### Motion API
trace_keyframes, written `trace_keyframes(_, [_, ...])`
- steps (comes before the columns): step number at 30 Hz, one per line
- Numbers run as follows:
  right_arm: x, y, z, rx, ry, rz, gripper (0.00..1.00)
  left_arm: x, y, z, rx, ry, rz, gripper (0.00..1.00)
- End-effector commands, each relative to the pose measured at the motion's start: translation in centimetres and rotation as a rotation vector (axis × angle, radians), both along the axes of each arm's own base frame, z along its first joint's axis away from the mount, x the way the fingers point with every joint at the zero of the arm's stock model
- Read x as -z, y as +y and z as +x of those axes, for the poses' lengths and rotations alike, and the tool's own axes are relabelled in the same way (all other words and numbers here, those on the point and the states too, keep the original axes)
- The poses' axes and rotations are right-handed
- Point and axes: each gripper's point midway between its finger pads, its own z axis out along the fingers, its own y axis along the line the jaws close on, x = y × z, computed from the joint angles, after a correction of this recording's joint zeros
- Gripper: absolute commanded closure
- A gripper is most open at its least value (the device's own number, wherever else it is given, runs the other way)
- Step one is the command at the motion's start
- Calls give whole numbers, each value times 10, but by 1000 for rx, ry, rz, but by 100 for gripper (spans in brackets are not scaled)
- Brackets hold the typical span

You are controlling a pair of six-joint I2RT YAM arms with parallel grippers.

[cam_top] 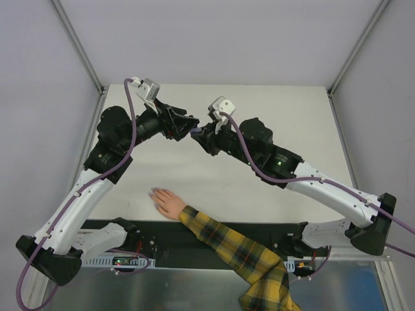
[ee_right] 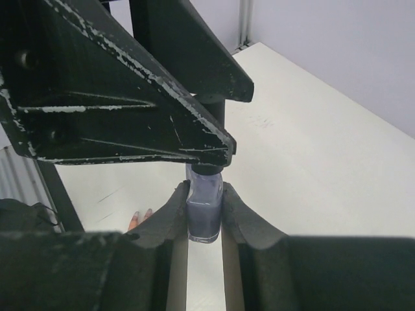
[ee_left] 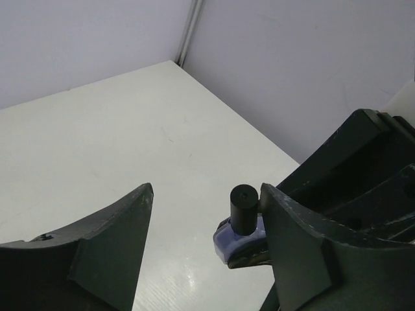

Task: Paint the nails

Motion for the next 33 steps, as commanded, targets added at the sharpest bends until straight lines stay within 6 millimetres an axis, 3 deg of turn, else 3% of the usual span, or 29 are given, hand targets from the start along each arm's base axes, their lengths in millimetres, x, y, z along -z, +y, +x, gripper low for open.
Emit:
trace_keyframes(1, [-41, -4, 9, 81, -94, 58, 100, -28, 1, -10, 17, -65, -44, 39])
trace_keyframes(6, [-45, 3, 8, 61, -103, 56, 99, -27, -4, -11, 51, -57, -45, 59])
trace_keyframes(8, [-46, 5, 7, 52, -103, 61, 100, -27, -8, -13, 81, -57, -45, 62])
trace_keyframes(13, [-48, 2, 5, 50, -113, 61, 100, -24, -18, -21, 170, -48, -42, 100])
trace_keyframes(16, [-50, 1, -3, -5, -140, 56, 100, -27, -28, -31, 273, -69, -48, 100])
trace_keyframes(17, [-54, -4, -5, -34, -150, 63, 99, -32, -34, -45, 375, -95, -58, 100])
trace_keyframes(19, [-57, 4, -40, -294, -135, 90, 100, -34, -43, -61, 517, -114, -63, 100])
trace_keyframes(20, [-63, -5, -41, -352, -129, 112, 100, -34, -43, -83, 648, -94, -68, 100])
trace_keyframes(21, [-66, -6, -75, -577, -108, 134, 99, -42, -43, -89, 694, -167, -84, 100])
trace_keyframes(23, [-80, -20, -93, -742, -65, 197, 100, -44, -41, -102, 751, -169, -100, 100])
trace_keyframes(24, [-80, -31, -120, -921, -60, 196, 100, -46, -39, -109, 780, -215, -98, 100])
trace_keyframes(25, [-91, -37, -126, -970, -121, 223, 100, -47, -37, -114, 798, -227, -97, 100])
trace_keyframes(29, [-92, -45, -123, -990, -47, 218, 100, -48, -34, -128, 833, -275, -89, 100])
trace_keyframes(32, [-89, -45, -117, -950, -44, 221, 99, -49, -35, -123, 797, -262, -88, 98])
trace_keyframes(33, [-84, -45, -110, -899, -44, 209, 100, -50, -35, -121, 782, -261, -86, 78])
